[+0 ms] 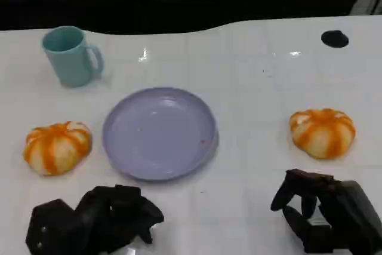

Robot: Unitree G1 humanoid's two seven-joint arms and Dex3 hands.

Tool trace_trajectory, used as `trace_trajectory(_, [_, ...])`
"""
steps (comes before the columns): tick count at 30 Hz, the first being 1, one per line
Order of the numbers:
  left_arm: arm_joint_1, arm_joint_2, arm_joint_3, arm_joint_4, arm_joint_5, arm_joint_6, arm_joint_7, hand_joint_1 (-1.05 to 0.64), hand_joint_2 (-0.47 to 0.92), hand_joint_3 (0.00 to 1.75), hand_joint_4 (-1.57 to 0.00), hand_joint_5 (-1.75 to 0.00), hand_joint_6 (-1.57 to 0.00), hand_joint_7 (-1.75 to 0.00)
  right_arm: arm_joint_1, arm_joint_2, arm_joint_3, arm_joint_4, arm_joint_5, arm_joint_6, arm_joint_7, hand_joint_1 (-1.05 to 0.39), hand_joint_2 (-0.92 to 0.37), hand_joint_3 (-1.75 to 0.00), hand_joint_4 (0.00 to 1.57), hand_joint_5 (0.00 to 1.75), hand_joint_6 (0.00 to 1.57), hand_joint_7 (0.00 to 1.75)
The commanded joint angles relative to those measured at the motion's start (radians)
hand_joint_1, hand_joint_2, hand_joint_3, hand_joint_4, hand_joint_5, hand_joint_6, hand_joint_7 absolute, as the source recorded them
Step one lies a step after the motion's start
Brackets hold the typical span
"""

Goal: Grasp the bread from the table and place it into the plate.

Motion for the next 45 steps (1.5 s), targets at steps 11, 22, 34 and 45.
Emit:
trace_trajectory(11, [0.0, 0.014, 0.006, 0.002, -0.003, 0.012, -0.003, -1.04, 0.83, 0.0, -0.9, -1.49, -1.37, -0.63, -0.008, -0.021, -0.003, -0.001, 0.008, -0.006, -0.002, -0.33, -0.41, -1.23, 0.85, 1.75, 0.79, 1.42])
trace_trajectory(22, [-0.004, 0.016, 0.008, 0.011, -0.004, 0.004, -0.006, -1.04, 0.83, 0.0, -0.89, -1.5, -1.37, -0.62, -0.009, -0.02, -0.003, -0.002, 0.009, -0.004, 0.0, -0.33, -0.41, -1.23, 0.84, 1.75, 0.79, 1.38])
trace_trajectory(34, [-0.013, 0.021, 0.018, 0.027, -0.006, -0.001, -0.011, -1.05, 0.84, 0.0, -0.9, -1.5, -1.37, -0.62, -0.023, 0.0, -0.027, -0.002, -0.001, 0.0, -0.078, -0.32, -0.75, -0.5, 0.76, 1.26, 0.88, 0.61])
trace_trajectory(45, [-0.013, 0.019, 0.022, 0.028, -0.012, 0.008, -0.014, -1.03, 0.83, 0.0, -0.88, -1.5, -1.37, -0.62, -0.042, -0.041, -0.045, -0.069, -0.045, 0.089, -0.105, -0.4, -0.92, -0.15, 0.47, 0.28, 0.58, 0.01])
